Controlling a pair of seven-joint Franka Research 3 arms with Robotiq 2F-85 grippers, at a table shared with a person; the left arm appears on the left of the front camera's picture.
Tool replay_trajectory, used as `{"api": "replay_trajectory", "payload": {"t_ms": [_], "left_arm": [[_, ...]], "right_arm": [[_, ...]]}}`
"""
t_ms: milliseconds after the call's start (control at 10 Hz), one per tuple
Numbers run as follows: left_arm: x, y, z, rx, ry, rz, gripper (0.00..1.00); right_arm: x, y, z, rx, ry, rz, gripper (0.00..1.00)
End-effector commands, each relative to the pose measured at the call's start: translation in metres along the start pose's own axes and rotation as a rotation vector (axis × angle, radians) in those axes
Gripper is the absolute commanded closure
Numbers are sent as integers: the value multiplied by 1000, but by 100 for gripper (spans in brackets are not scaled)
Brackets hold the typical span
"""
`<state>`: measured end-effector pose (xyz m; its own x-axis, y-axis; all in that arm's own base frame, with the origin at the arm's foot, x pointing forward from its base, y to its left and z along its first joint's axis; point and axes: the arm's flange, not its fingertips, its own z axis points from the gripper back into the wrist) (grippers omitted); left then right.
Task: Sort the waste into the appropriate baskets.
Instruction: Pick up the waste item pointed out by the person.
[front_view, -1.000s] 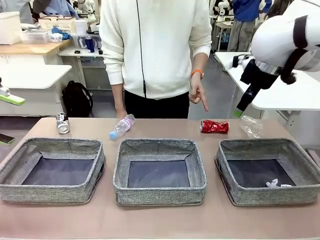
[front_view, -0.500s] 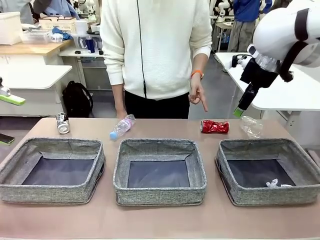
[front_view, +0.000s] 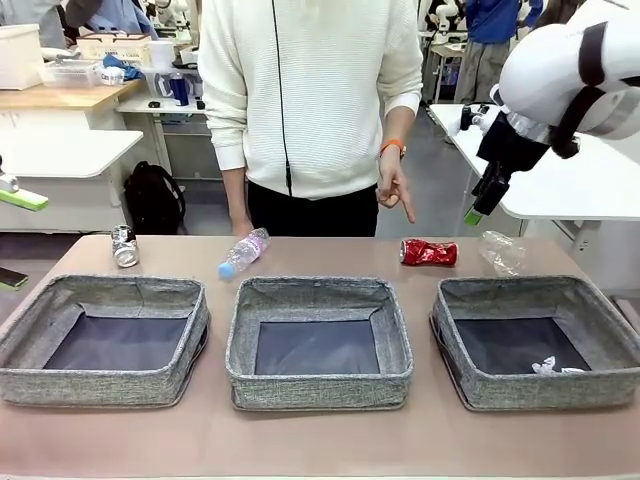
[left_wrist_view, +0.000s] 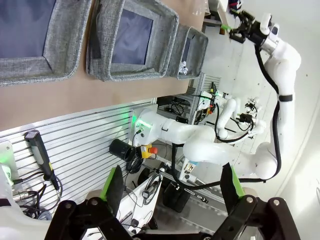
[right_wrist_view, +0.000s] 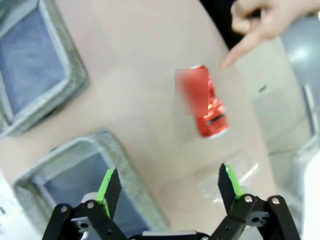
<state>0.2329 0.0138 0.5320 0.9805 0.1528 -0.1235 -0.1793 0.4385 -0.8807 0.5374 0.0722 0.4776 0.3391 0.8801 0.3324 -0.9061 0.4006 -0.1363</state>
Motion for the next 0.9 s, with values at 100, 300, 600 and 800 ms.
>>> {"api": "replay_trajectory", "payload": {"t_ms": [100,300,600,800], "left_arm": [[1,-1,2,-15,-3,-20,0],[1,-1,2,-15,-3,-20,0],[1,-1,2,-15,-3,-20,0],[1,-1,2,-15,-3,-20,0]], "right_arm": [[-10,-72,-45,112,-156,192,0],[-17,-91,-76,136,-208,268,0],[-14,-103,-144,148,-157,276,0],[-7,-117,-182,167,-165,247,0]]}}
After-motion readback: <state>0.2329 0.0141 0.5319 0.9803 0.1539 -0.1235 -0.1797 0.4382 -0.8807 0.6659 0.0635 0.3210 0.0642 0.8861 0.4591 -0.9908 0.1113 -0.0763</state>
